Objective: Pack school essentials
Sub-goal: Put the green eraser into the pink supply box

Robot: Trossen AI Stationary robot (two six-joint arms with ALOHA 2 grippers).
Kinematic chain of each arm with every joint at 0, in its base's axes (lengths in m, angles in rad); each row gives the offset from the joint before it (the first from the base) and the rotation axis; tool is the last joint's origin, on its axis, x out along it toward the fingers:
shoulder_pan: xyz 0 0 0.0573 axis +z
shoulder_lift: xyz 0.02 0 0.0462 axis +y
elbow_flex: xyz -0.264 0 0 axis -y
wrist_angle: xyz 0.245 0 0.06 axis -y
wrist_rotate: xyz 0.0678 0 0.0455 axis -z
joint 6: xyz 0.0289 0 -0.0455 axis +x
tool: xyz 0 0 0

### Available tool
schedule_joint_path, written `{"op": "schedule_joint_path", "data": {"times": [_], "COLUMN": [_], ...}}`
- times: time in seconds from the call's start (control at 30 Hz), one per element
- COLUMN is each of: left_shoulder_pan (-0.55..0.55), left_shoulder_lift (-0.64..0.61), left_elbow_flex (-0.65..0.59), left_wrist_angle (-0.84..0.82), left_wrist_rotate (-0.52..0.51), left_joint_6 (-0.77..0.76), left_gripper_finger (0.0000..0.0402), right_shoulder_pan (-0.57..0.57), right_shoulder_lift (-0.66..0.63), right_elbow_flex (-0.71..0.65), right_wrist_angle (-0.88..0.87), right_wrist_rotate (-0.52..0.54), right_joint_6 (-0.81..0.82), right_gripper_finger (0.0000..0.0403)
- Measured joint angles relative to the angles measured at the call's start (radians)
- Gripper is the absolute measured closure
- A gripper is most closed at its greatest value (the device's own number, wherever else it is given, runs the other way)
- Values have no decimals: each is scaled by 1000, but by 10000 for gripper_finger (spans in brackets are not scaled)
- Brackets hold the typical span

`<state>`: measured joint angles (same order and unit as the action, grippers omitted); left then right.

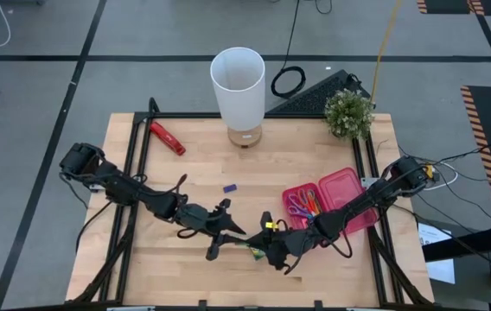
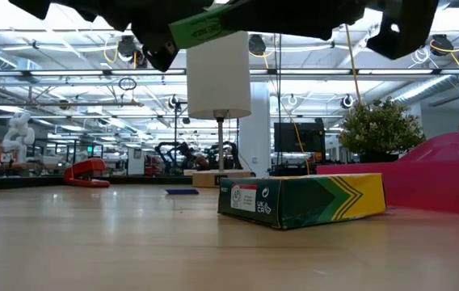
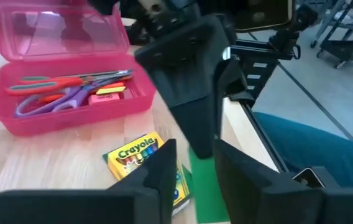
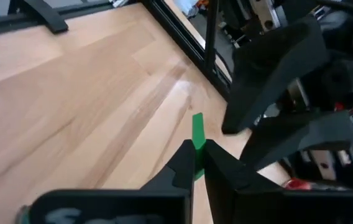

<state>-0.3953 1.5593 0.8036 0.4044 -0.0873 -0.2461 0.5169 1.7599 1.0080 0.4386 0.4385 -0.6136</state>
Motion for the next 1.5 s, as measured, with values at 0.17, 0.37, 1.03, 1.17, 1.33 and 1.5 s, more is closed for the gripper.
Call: {"op": "schedule_joint_path", "data": {"times": [0.17, 0.37, 1.03, 1.17, 1.33, 1.5], "left_shoulder_pan": [-10, -17, -126, -138, -138, -132], "left_shoulder_lift": [-1, -18, -53, -53, -53, -53], "left_elbow_flex": [0, 0, 0, 0, 0, 0], "left_wrist_angle": [-2, -106, -407, -403, -401, -389], "left_wrist_rotate": [-29, -135, -358, -369, -386, -393], "left_joint_6": [1, -36, -184, -182, -181, -178], "left_gripper_finger": [244, 197, 192, 192, 192, 192], "right_shoulder_pan": [0, 0, 17, 61, 107, 126], "right_shoulder_lift": [-8, -82, -423, -431, -431, -427], "right_elbow_flex": [0, 0, -1, -1, -1, -15], "right_wrist_angle": [-51, -273, -963, -1117, -1275, -1282], "right_wrist_rotate": [0, -2, 7, 46, 55, 56], "right_joint_6": [73, 309, 1464, 1663, 1777, 1683], "right_gripper_finger": [392, 393, 393, 393, 392, 392]}}
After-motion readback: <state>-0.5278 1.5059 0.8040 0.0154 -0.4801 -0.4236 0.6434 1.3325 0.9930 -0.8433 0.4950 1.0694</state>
